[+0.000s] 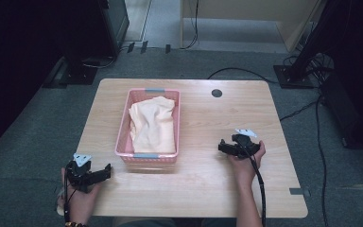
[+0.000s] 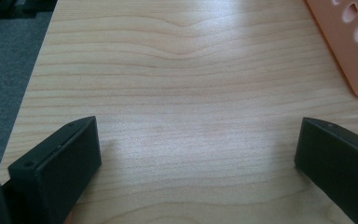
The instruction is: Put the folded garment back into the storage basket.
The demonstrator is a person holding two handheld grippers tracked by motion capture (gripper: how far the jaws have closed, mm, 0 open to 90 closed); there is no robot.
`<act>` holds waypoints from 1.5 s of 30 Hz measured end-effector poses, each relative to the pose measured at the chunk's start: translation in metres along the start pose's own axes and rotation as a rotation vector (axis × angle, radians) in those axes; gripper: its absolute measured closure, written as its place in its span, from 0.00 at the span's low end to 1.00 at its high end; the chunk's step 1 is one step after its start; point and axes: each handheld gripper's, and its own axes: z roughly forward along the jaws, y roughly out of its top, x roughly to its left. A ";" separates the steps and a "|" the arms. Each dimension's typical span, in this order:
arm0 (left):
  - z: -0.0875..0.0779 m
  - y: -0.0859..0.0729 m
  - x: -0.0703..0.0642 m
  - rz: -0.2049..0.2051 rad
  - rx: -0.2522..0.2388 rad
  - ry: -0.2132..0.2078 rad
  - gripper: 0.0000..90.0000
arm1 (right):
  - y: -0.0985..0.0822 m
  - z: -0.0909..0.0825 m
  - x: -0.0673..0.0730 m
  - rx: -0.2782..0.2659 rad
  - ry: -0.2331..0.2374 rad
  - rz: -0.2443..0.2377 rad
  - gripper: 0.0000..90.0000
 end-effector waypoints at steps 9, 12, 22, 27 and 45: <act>0.000 0.000 0.000 0.000 0.000 0.000 0.00 | -0.001 -0.001 -0.006 0.000 -0.006 0.007 0.00; 0.000 0.000 0.000 0.000 0.000 0.000 0.00 | -0.002 -0.002 -0.008 -0.002 -0.008 0.010 0.00; 0.000 0.000 0.000 0.000 0.000 0.000 0.00 | -0.004 -0.004 -0.015 -0.002 -0.017 0.019 0.00; 0.000 0.000 0.000 0.000 0.000 0.000 0.00 | -0.005 -0.005 -0.018 -0.002 -0.019 0.021 0.00; 0.000 0.000 0.000 0.000 0.000 0.000 0.00 | -0.008 -0.009 -0.030 -0.004 -0.033 0.037 0.00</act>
